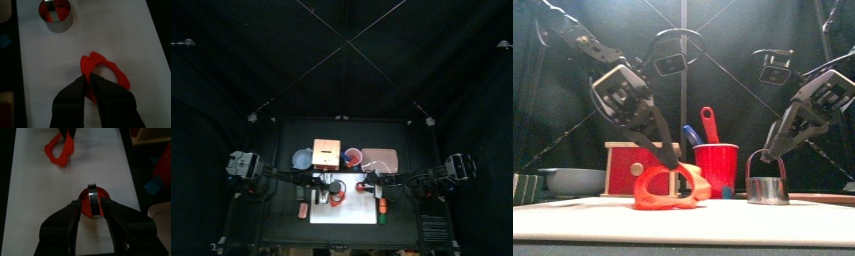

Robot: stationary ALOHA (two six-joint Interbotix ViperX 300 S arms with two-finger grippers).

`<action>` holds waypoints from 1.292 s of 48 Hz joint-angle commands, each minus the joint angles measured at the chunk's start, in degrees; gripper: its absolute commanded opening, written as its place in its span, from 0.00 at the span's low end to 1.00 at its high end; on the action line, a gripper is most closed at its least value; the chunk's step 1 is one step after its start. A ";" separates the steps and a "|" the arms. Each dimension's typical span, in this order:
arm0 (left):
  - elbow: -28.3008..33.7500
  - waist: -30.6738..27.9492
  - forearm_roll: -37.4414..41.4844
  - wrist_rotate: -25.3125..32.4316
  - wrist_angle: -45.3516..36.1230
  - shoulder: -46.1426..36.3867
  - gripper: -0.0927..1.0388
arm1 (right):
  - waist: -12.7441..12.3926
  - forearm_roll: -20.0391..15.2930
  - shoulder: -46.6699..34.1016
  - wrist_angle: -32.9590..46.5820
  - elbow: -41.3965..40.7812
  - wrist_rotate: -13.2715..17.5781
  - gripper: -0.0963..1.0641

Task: Get the cutter from the drawer then cut the dough then place the extra dough in the bowl
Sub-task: Place the extra dough in the bowl

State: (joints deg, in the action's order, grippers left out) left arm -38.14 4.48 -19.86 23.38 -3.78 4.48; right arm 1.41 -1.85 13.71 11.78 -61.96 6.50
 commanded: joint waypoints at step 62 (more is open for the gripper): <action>-35.07 -30.06 2.55 0.44 6.59 -54.67 0.63 | -0.53 -1.32 1.58 -0.62 2.37 -0.09 0.74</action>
State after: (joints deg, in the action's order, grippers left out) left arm -73.39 -24.79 -17.40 23.91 2.37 -50.45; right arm 1.14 -3.08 13.80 10.90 -60.73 6.50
